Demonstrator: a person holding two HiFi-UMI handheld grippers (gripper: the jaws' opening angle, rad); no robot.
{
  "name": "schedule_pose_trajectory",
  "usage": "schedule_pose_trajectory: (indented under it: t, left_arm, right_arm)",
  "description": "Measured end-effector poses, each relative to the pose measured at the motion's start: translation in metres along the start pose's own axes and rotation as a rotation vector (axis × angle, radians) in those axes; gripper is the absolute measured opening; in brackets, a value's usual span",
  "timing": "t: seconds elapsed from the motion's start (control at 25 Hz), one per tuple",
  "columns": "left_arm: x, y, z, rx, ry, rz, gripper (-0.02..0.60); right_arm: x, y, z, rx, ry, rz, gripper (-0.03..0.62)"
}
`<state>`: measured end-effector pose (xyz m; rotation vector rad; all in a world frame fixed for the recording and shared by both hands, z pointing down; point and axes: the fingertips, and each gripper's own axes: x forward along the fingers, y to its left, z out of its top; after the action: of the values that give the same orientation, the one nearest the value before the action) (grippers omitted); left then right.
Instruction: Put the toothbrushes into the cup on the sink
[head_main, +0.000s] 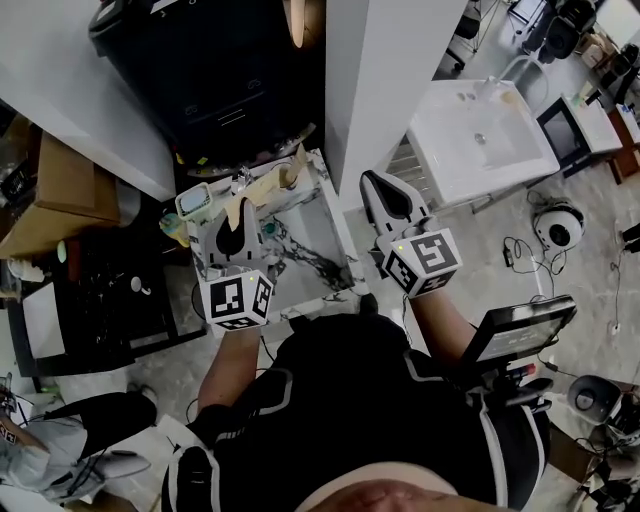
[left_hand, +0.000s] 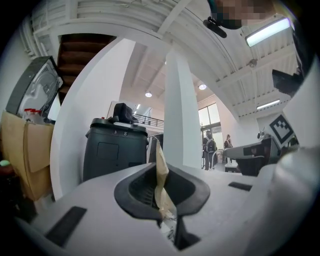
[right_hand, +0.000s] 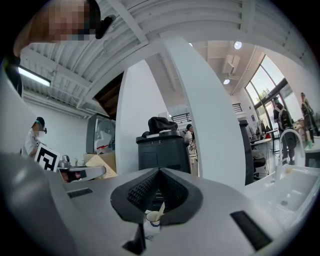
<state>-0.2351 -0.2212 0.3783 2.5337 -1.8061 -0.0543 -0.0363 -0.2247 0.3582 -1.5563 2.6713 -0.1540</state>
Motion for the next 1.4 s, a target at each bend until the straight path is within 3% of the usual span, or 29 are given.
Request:
schedule_pose_trajectory:
  t: [0.24, 0.92, 1.4]
  left_arm:
    - [0.034, -0.003, -0.011, 0.021, 0.025, 0.006, 0.032]
    - [0.101, 0.009, -0.135, 0.090, 0.270, 0.100, 0.032]
    - [0.122, 0.011, -0.182, 0.098, 0.361, 0.118, 0.034]
  right_arm:
    - [-0.009, -0.013, -0.006, -0.004, 0.020, -0.022, 0.023]
    - [-0.015, -0.040, -0.062, 0.074, 0.124, -0.116, 0.023]
    - [-0.015, -0.047, -0.081, 0.069, 0.165, -0.134, 0.023]
